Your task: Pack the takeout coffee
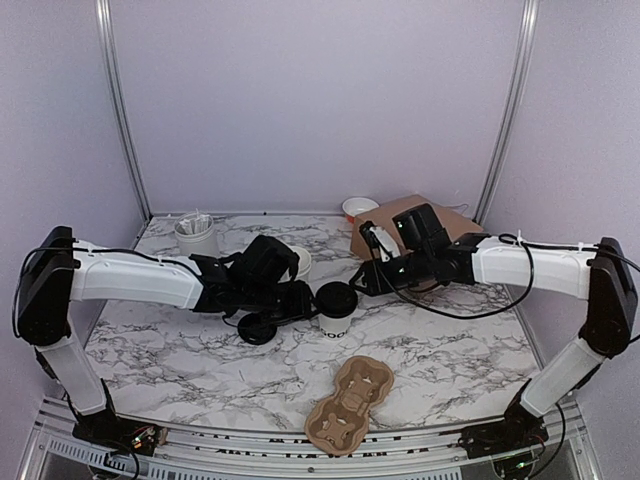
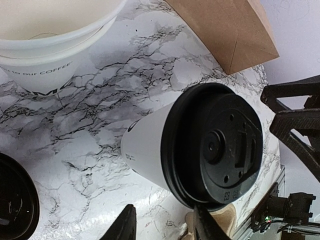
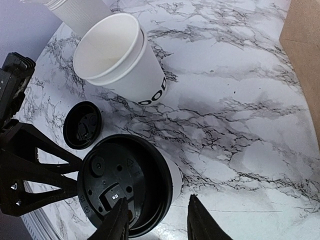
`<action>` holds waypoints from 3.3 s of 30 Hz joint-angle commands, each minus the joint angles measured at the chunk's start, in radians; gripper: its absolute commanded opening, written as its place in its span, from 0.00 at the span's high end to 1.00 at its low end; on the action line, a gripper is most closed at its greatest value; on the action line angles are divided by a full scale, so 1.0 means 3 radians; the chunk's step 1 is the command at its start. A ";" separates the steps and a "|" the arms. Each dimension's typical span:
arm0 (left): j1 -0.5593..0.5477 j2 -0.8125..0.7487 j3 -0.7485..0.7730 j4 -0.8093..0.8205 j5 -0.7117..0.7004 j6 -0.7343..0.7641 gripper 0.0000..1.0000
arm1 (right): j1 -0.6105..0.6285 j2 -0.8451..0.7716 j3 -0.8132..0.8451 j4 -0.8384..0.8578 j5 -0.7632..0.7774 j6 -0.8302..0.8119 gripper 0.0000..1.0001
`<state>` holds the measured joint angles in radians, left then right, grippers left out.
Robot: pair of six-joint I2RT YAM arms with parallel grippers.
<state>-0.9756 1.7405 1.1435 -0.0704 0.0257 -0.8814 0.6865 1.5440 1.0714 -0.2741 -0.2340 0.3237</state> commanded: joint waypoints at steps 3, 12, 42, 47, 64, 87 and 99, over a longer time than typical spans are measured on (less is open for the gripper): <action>-0.0015 0.0093 0.0124 0.0086 0.0005 -0.0033 0.60 | 0.0018 0.0100 0.0163 -0.0056 -0.0010 -0.0110 0.62; 0.0018 0.0185 0.0156 0.0104 0.0047 -0.0033 0.60 | 0.0109 0.0192 0.0171 -0.0107 0.0083 -0.0099 0.63; 0.0115 -0.0093 -0.0039 0.0076 0.0025 -0.0018 0.59 | 0.0646 -0.0107 -0.0040 0.0153 0.0443 0.0898 0.59; 0.0138 -0.0182 -0.0156 0.0068 0.0006 -0.0027 0.59 | 0.0648 -0.0203 -0.0031 0.0134 0.0529 0.0900 0.58; 0.0138 -0.0196 -0.0229 0.0433 0.0180 -0.0326 0.59 | -0.0058 0.0174 0.0434 0.0156 -0.0231 -0.0209 0.41; 0.0141 -0.0274 -0.0268 0.0374 0.0101 -0.0314 0.59 | -0.0078 0.1231 0.1412 -0.0390 -0.0683 -0.0865 0.42; 0.0143 -0.0315 -0.0263 0.0334 0.0093 -0.0269 0.59 | -0.0098 0.1119 0.1251 -0.0437 -0.0626 -0.0716 0.55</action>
<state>-0.9394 1.6825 1.0721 0.0399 0.0689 -0.9802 0.6662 1.9091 1.4605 -0.3782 -0.4366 0.0830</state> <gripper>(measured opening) 0.410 0.470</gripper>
